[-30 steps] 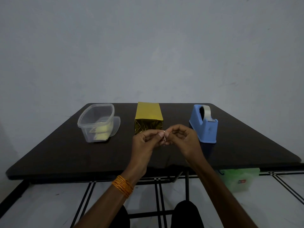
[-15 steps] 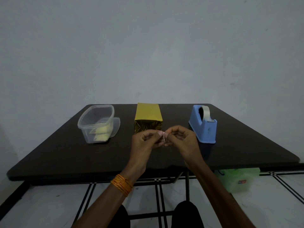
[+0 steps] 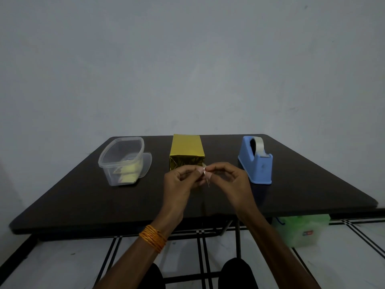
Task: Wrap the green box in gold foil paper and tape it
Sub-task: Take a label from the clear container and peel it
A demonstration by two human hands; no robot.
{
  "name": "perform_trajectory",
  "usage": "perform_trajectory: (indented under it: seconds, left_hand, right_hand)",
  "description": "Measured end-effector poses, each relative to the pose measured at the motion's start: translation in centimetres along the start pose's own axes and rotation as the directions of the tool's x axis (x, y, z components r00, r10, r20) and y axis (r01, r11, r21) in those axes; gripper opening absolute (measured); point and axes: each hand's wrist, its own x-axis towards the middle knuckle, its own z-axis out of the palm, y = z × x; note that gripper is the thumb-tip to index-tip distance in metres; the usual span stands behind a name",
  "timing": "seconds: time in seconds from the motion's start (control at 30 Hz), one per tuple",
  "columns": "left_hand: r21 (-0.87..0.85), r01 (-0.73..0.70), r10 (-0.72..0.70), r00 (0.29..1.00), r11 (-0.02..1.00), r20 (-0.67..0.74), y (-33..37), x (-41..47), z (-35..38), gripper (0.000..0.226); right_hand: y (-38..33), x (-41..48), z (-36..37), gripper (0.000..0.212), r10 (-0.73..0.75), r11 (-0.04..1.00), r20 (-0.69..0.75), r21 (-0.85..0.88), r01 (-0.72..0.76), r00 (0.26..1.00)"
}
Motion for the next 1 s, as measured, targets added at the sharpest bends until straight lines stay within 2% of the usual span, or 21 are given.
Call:
perform_trajectory:
  seconds: [0.2,0.4,1.0]
  left_hand:
    - [0.029,-0.058,0.058,0.998,0.998,-0.006,0.1,-0.2,0.0,0.014]
    - [0.012,-0.073,0.074,0.994,0.997,-0.078,-0.1,-0.1,0.2,0.01]
    - [-0.008,-0.052,0.051,0.995,0.999,-0.081,-0.3,-0.1,-0.7,0.015]
  right_hand:
    - [-0.4,-0.1,0.1,0.02,0.033,0.993,0.011,0.117,-0.034,0.999]
    - [-0.6,-0.2,0.5,0.021,0.047,0.986,0.004,0.16,-0.047,0.999]
    - [0.0,-0.4,1.2,0.021,0.048,0.993,0.003,0.108,-0.048,0.999]
